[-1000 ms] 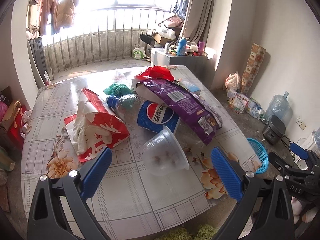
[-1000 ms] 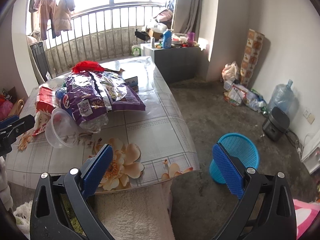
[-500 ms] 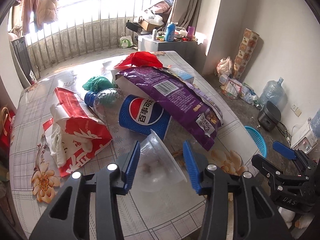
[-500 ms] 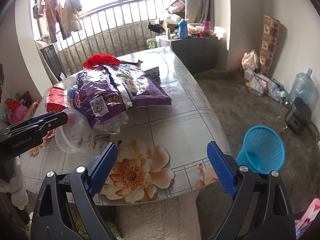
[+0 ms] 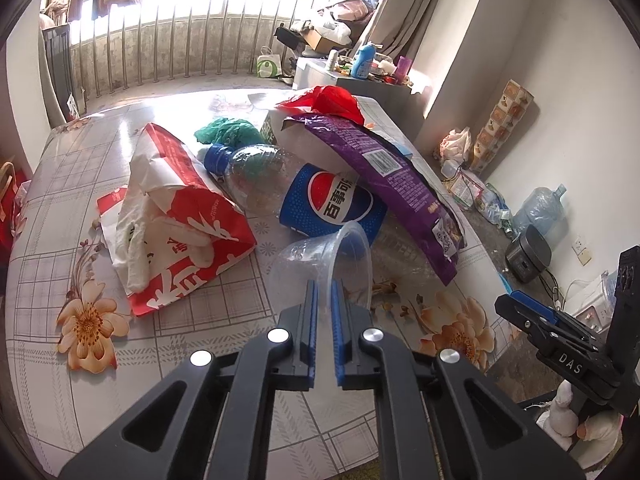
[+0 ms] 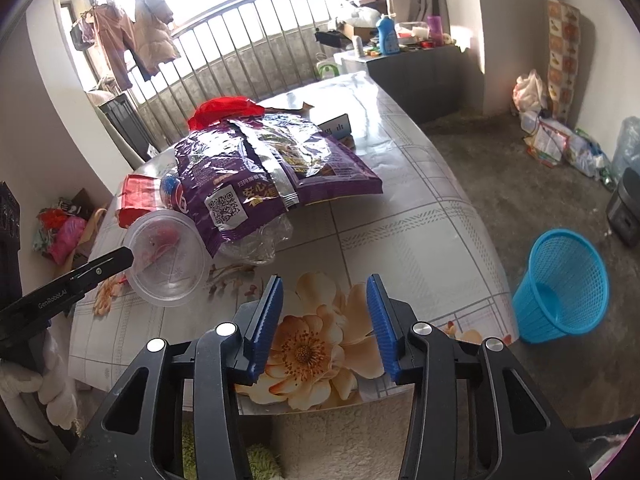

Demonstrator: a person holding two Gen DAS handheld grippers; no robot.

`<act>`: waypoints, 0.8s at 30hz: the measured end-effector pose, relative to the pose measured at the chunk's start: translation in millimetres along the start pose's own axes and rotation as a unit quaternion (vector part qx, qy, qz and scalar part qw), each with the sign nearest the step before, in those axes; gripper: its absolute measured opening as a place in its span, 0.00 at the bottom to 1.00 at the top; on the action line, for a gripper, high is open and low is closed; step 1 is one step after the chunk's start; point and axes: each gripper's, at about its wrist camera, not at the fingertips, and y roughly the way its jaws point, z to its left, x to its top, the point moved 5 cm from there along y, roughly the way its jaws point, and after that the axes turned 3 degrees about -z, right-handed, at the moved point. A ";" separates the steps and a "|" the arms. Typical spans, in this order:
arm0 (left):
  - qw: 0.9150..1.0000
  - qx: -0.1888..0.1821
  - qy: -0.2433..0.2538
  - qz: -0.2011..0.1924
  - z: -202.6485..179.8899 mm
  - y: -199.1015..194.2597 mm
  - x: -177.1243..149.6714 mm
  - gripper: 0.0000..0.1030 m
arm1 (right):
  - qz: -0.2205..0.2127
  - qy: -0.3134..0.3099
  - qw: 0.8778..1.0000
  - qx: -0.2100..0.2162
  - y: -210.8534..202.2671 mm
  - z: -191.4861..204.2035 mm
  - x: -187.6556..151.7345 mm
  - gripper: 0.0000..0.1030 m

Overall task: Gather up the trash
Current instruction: 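Lower the left gripper onto the clear plastic cup and close, then lift the clear plastic cup off the table with the left gripper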

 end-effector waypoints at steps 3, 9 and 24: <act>1.000 0.000 -0.013 -0.008 9.5 -7.2 -1.4 0.03 | -0.012 -0.014 1.000 0.007 -7.2 8.7 3.5 0.32; 0.998 0.017 -0.035 -0.052 48.5 -54.1 2.6 0.03 | -0.034 -0.058 0.997 0.037 -12.3 42.8 17.6 0.24; 0.974 0.132 -0.146 -0.112 199.1 -77.9 8.9 0.03 | 0.028 -0.199 0.954 0.221 57.7 220.3 15.3 0.22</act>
